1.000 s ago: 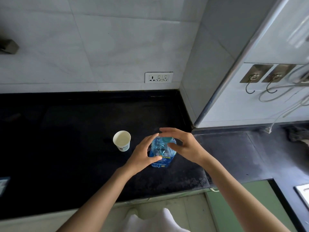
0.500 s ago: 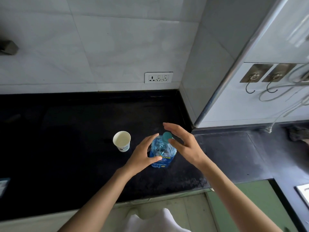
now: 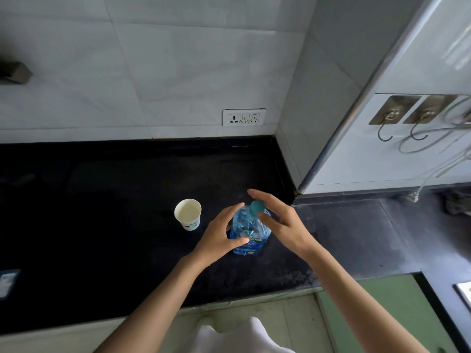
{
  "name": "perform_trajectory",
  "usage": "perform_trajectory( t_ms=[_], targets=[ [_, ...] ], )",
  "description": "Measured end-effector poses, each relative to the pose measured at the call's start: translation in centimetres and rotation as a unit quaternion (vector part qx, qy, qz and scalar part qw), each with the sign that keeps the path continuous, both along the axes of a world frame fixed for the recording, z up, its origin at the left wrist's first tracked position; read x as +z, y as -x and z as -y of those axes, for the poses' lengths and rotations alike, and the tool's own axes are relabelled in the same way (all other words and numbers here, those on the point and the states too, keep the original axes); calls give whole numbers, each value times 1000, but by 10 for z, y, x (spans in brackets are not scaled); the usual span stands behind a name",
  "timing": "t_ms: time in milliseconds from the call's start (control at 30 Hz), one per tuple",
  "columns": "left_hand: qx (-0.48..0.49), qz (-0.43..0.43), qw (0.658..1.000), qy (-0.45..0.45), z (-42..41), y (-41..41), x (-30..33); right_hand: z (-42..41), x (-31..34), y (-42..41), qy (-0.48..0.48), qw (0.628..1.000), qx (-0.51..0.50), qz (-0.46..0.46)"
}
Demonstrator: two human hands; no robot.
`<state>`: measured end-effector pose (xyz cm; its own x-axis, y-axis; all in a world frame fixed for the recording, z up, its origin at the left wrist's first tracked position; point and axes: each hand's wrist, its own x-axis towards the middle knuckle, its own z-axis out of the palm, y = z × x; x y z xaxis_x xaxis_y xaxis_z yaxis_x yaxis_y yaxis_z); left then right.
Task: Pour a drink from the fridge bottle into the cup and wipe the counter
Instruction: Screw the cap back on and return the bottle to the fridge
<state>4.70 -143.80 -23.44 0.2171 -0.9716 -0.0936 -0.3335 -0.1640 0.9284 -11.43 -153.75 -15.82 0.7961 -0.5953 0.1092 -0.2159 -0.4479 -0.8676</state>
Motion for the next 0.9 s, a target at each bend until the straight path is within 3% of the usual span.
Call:
perform_trajectory(
  t_ms=[200,300,467,533,767,900],
  targets=[
    [5,4,1000,4,-1,0,-1,3,-4,-5,99,993,-66,25],
    [6,7,1000,2,1,0,-1,2,-6,-11,127,985,-114,-19],
    [6,6,1000,2,1,-1,0,3,2,1,-11,1000,-21,14],
    [7,5,1000,5,1,0,0,4,3,6,-18,1000,1,16],
    [8,4,1000,12,1,1,0,6,0,-2,92,993,-76,13],
    [7,2,1000,12,1,0,0,9,1,-5,164,985,-45,-31]
  ],
)
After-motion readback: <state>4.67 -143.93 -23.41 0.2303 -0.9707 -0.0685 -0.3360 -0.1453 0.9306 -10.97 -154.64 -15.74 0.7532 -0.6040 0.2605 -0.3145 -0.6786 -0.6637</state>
